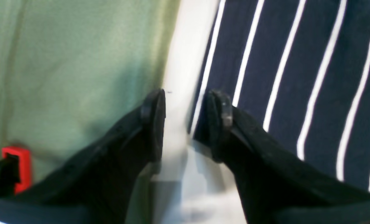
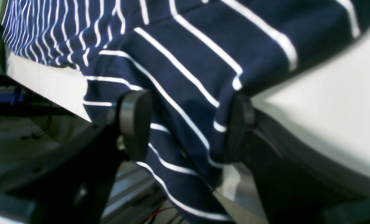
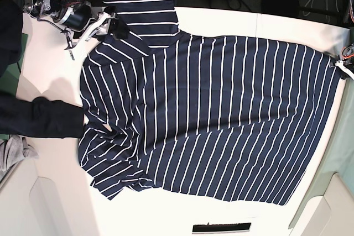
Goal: Layout the t-shirt on the table in an organized manner, then fold the t-shirt properly
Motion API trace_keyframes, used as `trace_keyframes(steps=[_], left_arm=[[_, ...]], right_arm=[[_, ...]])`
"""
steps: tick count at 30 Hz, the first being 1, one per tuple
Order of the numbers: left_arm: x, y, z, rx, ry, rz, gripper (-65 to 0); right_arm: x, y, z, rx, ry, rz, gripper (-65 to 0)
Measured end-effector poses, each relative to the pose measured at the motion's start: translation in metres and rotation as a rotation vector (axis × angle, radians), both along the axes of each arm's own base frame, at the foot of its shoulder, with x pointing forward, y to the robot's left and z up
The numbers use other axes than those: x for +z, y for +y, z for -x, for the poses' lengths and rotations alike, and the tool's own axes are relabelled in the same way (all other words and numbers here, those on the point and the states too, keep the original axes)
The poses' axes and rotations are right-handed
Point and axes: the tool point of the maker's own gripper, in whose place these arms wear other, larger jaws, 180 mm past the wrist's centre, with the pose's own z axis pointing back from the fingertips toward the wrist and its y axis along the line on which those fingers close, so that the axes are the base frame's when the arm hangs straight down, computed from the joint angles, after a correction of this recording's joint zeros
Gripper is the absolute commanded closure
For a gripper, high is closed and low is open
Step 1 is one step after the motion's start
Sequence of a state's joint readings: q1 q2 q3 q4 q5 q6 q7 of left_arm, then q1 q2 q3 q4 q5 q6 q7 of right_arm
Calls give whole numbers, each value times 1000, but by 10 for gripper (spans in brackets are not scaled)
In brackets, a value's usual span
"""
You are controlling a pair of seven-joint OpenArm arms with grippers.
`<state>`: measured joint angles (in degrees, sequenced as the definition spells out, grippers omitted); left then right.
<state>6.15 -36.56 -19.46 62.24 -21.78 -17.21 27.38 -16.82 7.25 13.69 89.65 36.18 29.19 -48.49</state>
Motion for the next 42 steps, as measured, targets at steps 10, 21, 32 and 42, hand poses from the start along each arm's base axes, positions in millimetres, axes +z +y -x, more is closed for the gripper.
trace_keyframes(steps=[10, 21, 32, 42], left_arm=[[1, -8, -5, -61, -3, 22, -254], [-19, -23, 7, -63, 20, 136, -278], [-25, -37, 7, -86, -9, 245, -277], [-22, -57, 3, -163, -35, 321, 0]], right_arm=[[0, 1, 0, 4, 0, -2, -362], [0, 2, 1, 7, 4, -1, -362], [4, 9, 5, 19, 21, -52, -362], [3, 14, 14, 51, 55, -77, -31]])
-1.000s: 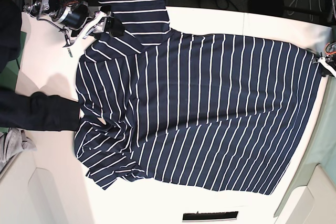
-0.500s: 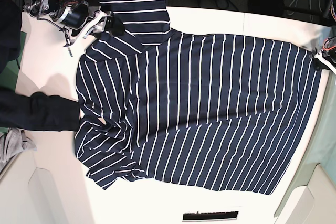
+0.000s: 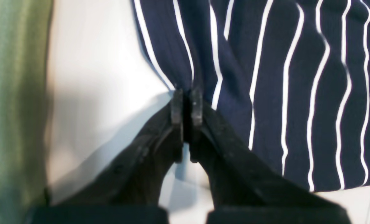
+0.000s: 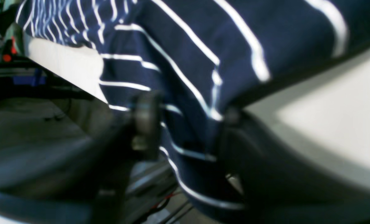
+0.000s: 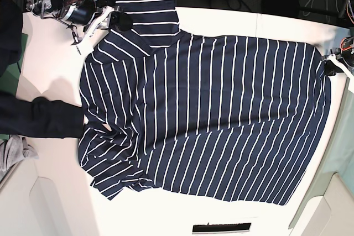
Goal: Layout the t-shirt on the table in an organized manner, then fold the t-shirt properly
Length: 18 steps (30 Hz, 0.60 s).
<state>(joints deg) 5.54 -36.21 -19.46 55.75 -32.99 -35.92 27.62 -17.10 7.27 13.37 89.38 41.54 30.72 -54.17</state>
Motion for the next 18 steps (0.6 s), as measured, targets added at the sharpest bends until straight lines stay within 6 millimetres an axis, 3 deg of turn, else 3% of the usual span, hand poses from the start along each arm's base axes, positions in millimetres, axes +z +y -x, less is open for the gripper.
trace_keyframes(steps=[1, 4, 7, 14, 18], left_arm=[[1, -3, -1, -19, -11, 7, 0], [6, -7, -4, -46, -38, 28, 0], [20, -1, -9, -7, -92, 72, 0], [32, 18, 4, 54, -117, 104, 0], [38, 23, 13, 97, -113, 149, 0]], right_arm=[[0, 0, 0, -1, 1, -1, 0], [0, 1, 1, 0, 2, -5, 0], [14, 6, -2, -19, -34, -90, 0], [34, -27, 9, -98, -87, -39, 0], [55, -31, 11, -94, -145, -12, 0]])
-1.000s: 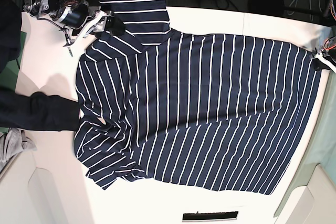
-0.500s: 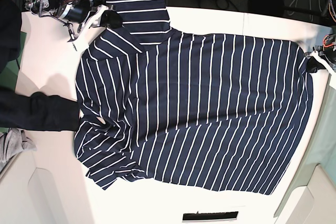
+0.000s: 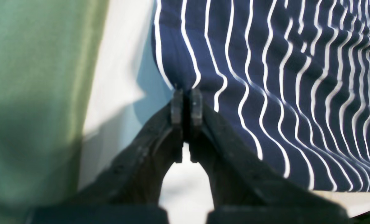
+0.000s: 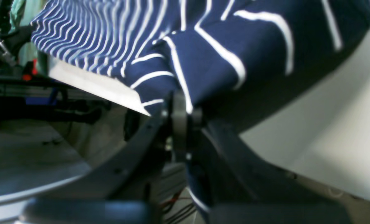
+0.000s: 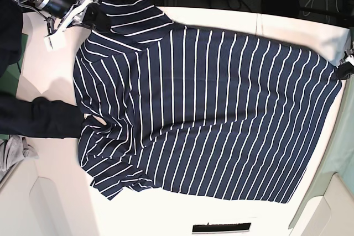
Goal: Layout the t-shirt on the table in an organized manner, then fold the t-shirt properly
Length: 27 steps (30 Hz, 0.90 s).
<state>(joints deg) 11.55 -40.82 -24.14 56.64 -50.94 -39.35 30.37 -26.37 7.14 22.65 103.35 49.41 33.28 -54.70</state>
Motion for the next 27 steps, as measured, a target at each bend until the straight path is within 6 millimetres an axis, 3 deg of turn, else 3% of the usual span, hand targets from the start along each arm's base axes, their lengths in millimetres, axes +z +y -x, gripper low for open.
trace_keyframes(steps=[4, 13, 20, 23, 27], left_arm=[[4, 3, 15, 38, 2, 49, 0], [30, 5, 32, 49, -34, 82, 0], [51, 22, 25, 93, -103, 66, 0], [49, 20, 24, 102, -117, 70, 0], [47, 20, 22, 116, -145, 55, 0]], right_arm=[[3, 2, 18, 23, 18, 18, 0], [6, 3, 26, 23, 30, 8, 0], [7, 5, 34, 20, 43, -12, 0], [10, 4, 27, 2, 13, -18, 0], [19, 3, 0, 6, -57, -6, 0]])
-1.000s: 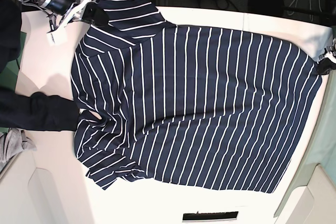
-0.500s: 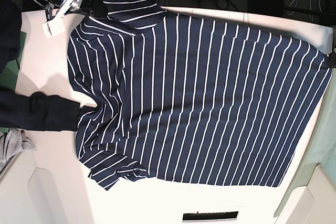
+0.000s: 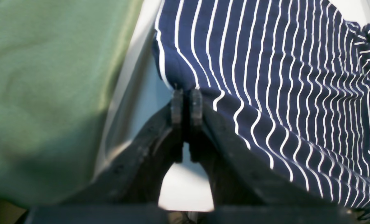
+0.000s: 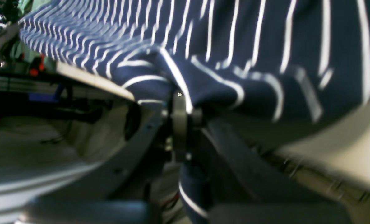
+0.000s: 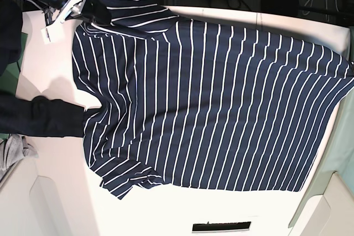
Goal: Layout the t-shirt on the table in an organized manner, then fold the t-shirt properly
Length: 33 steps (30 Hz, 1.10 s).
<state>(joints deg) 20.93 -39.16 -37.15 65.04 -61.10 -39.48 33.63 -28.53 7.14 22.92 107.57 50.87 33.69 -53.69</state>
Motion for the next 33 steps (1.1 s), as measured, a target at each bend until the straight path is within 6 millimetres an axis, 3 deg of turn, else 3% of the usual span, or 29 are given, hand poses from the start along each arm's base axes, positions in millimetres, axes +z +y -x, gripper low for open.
trace_keyframes(steps=[5, 11, 15, 21, 27, 31, 33], left_arm=[[-18, -7, -3, -21, 26, -77, 0], [-20, -31, -52, -108, -9, -142, 0], [-28, -44, -72, -167, 10, -177, 0], [-31, -36, -99, -111, -4, -221, 0], [-34, -23, -110, -44, 4, -208, 0], [-33, -24, -111, -42, -1, -206, -149], [-34, -24, -111, -43, 4, -206, -155]], right_arm=[[14, -6, -45, -6, -120, 50, 0], [6, -13, -82, -44, -141, 28, 0], [1, -19, -108, -83, -158, 18, 0], [3, -28, -147, -95, -199, 76, 0], [-4, -32, -159, -132, -201, 69, 0], [-10, -35, -160, -149, -194, 75, -276], [-15, -36, -156, -138, -164, 88, -312]])
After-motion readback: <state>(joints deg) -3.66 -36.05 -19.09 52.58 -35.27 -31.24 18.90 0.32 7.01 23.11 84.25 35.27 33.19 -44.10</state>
